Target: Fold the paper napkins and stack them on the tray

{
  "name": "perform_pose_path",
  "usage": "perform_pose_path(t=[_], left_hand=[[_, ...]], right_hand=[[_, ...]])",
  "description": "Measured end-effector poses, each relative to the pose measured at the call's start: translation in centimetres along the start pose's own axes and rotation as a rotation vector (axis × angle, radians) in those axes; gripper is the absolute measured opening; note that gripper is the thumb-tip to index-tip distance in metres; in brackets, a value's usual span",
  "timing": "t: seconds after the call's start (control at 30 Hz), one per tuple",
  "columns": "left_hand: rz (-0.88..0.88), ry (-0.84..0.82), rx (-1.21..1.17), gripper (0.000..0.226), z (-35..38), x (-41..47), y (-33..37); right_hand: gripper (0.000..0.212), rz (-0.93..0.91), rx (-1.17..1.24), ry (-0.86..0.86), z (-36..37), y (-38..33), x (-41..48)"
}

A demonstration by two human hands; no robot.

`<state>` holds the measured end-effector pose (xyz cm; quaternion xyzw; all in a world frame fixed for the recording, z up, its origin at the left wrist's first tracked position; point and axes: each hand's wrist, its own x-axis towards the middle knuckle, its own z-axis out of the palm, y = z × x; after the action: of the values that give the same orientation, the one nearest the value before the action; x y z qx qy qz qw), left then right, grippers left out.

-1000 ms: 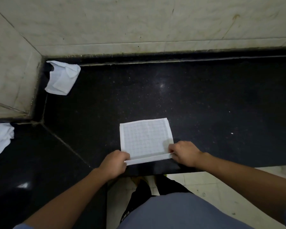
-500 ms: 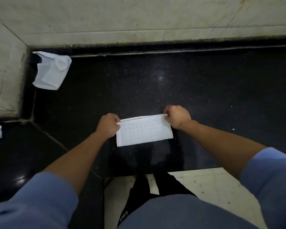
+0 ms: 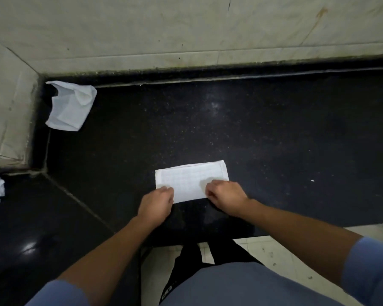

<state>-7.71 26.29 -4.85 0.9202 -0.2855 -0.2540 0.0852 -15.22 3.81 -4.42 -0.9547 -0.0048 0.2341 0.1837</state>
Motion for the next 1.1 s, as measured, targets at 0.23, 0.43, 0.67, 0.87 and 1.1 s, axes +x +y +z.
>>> perform_pose_path(t=[0.23,0.43,0.67,0.87,1.1], left_hand=[[-0.094,0.103,-0.006,0.015,0.8,-2.0,-3.2],[0.063,0.04,0.169,0.045,-0.3,-0.1,-2.8],[-0.013,0.09,0.067,0.043,-0.9,-0.9,-2.5],[-0.144,0.197,-0.057,0.037,-1.3,-4.2,-5.2],[-0.237,0.221,-0.126,0.03,-1.4,-7.8,-7.8]], right_hand=[[0.021,0.26,-0.083,-0.003,-0.9,5.2,-2.6],[0.03,0.559,0.187,0.149,-2.2,2.2,1.0],[0.027,0.822,0.803,0.118,-3.4,2.8,2.5],[0.01,0.64,1.013,0.103,-5.6,-2.3,3.4],[0.023,0.482,0.711,-0.057,-1.7,-10.8,8.2]])
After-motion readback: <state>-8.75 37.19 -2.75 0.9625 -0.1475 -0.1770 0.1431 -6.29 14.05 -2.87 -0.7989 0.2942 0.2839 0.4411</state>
